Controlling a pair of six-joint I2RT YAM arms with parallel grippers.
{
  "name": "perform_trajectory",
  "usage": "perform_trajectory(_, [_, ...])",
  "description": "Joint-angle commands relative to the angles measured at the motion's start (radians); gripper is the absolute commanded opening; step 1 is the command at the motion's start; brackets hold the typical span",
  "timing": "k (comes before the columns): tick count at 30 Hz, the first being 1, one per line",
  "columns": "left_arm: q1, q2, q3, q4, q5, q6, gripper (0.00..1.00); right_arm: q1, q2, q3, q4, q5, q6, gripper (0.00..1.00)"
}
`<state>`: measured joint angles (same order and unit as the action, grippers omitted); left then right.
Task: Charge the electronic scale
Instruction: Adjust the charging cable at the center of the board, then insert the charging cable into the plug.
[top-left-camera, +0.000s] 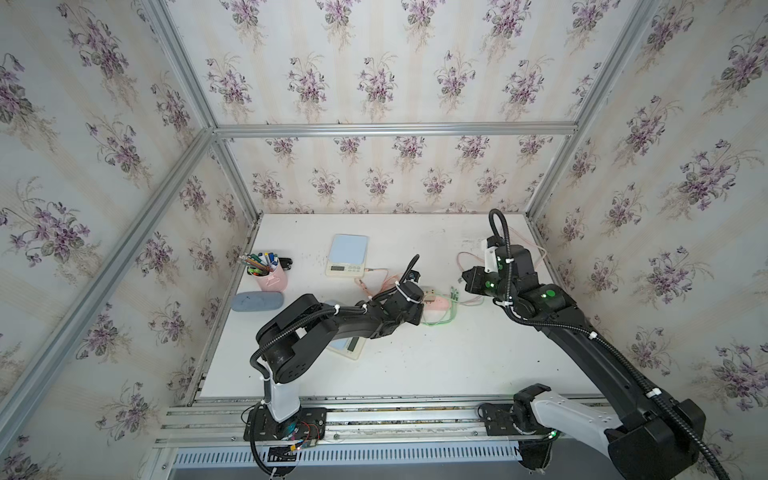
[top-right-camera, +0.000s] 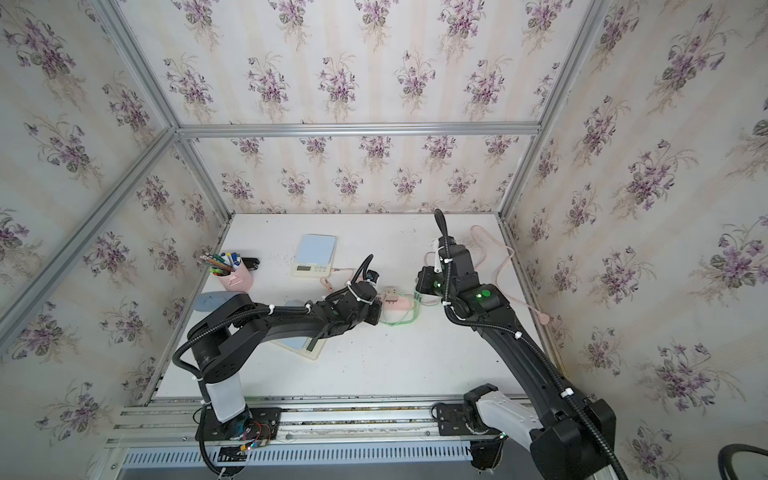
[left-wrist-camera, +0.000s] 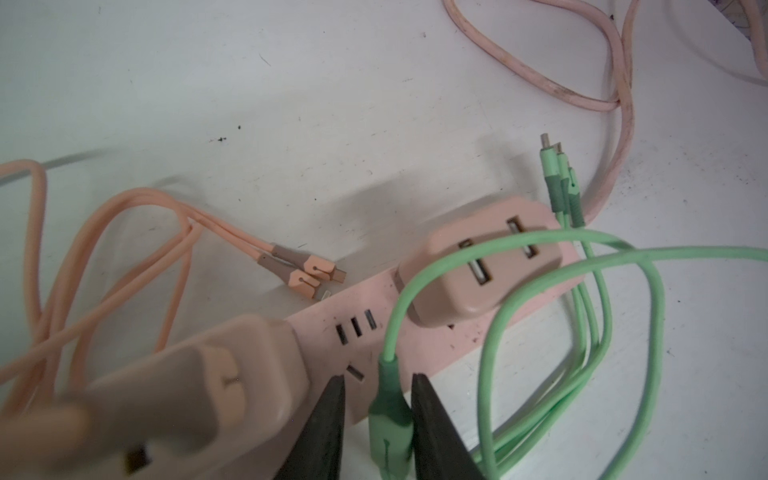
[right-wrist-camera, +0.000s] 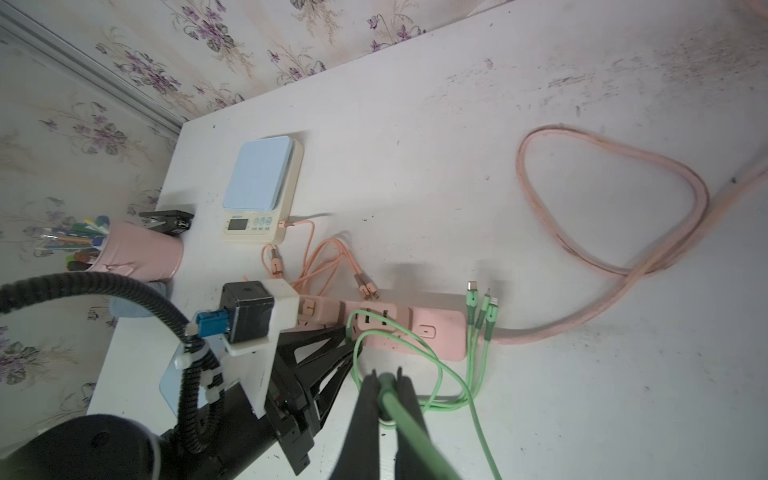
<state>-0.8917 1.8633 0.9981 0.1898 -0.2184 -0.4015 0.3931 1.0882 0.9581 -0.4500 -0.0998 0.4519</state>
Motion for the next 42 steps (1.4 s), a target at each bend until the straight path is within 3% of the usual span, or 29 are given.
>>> perform_trajectory(1, [-0.001,0.008,0.004,-0.015,-0.01,-0.028,0.3,0.001,0.003,-0.011,0.072,-0.052,0.035,0.0])
perform_trajectory(8, [-0.001,-0.04,-0.072,-0.026,0.011,-0.073,0.14,0.01,0.03,-0.053,0.115,-0.043,0.05,0.0])
perform_trajectory(14, [-0.013,-0.152,-0.201,0.013,0.011,-0.088,0.09,0.12,0.106,-0.058,0.145,0.056,0.052,0.0])
perform_trajectory(15, [-0.017,-0.161,-0.212,0.012,0.011,-0.088,0.1,0.134,0.12,-0.058,0.149,0.068,0.054,0.0])
perform_trajectory(18, [-0.021,-0.188,-0.222,-0.019,0.013,-0.091,0.41,0.18,0.169,-0.058,0.166,0.118,0.083,0.0])
perform_trajectory(21, [-0.019,-0.24,-0.232,-0.049,0.006,-0.071,0.53,0.193,0.211,-0.053,0.171,0.213,0.149,0.0])
perform_trajectory(24, [-0.012,-0.277,-0.231,-0.08,0.024,-0.041,0.58,0.203,0.264,-0.036,0.177,0.238,0.178,0.0])
perform_trajectory(33, [0.033,-0.293,-0.163,-0.019,0.223,-0.012,0.56,0.231,0.36,0.0,0.16,0.304,0.287,0.0])
perform_trajectory(37, [0.035,-0.234,-0.107,0.041,0.278,-0.053,0.56,0.252,0.387,0.006,0.138,0.343,0.367,0.0])
perform_trajectory(42, [0.056,-0.168,-0.105,0.14,0.299,-0.154,0.48,0.274,0.434,0.026,0.128,0.374,0.402,0.0])
